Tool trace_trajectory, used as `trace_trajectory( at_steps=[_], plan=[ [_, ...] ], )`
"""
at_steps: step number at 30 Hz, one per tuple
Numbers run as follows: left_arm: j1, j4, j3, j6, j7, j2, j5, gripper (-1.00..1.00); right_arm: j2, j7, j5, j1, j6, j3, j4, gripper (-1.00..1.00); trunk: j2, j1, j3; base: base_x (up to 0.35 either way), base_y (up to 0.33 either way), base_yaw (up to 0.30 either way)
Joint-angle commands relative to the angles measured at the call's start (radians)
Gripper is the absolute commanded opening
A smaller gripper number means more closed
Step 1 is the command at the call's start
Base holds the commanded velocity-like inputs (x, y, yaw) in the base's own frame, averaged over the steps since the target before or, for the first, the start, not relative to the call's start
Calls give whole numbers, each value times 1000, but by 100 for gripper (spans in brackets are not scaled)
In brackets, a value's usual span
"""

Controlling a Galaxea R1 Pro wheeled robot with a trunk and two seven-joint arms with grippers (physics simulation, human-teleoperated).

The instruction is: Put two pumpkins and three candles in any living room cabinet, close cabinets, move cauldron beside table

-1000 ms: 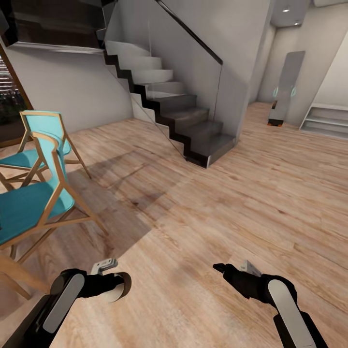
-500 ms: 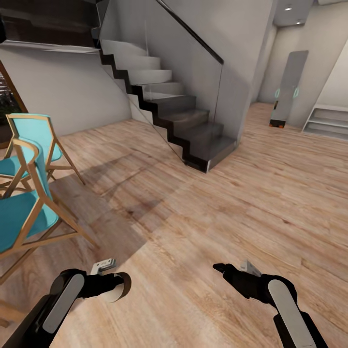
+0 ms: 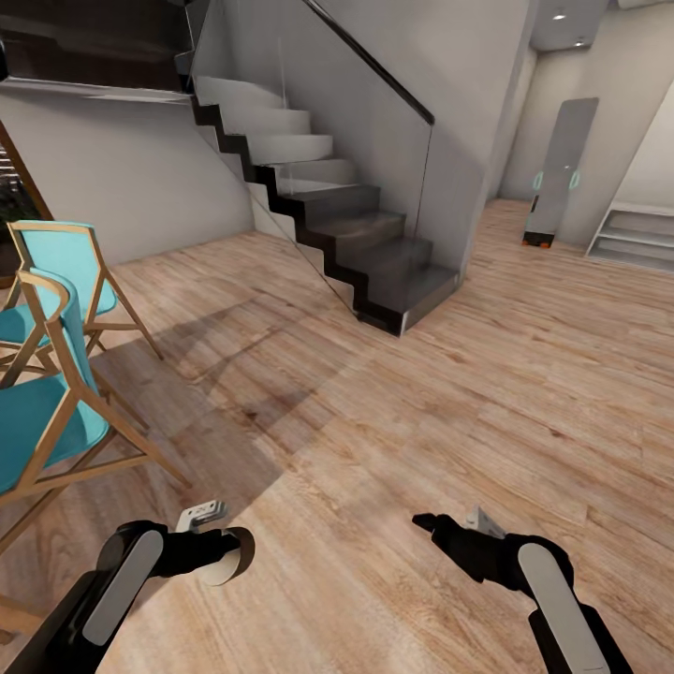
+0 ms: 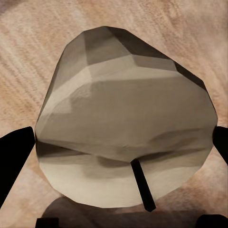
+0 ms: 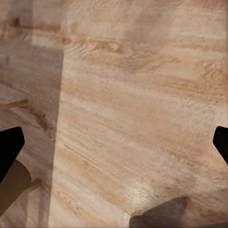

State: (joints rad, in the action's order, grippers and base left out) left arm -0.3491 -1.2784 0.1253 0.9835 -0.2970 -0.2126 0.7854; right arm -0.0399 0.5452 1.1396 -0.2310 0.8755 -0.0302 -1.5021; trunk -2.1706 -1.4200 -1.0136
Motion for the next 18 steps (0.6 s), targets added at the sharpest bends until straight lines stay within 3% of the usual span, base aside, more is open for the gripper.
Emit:
trace_trajectory(
  at_steps=[1, 6, 14, 18],
  plan=[
    [-1, -1, 2, 1, -10, -1, 11, -100, 0, 10, 11, -1, 2, 0, 1, 100, 0, 0, -1, 0, 0, 0],
    [-1, -1, 2, 1, -11, 0, 11, -100, 0, 9, 11, -1, 2, 0, 3, 100, 0, 0, -2, 48, 0, -44],
    [-1, -1, 2, 1, -11, -2, 11, -100, 1, 9, 11, -1, 1, 0, 5, 100, 0, 0, -7, 235, -2, -202],
    [-1, -1, 2, 1, -11, -3, 11, -100, 1, 9, 10, -1, 0, 0, 5, 100, 0, 0, -10, 73, -5, -219]
  ],
)
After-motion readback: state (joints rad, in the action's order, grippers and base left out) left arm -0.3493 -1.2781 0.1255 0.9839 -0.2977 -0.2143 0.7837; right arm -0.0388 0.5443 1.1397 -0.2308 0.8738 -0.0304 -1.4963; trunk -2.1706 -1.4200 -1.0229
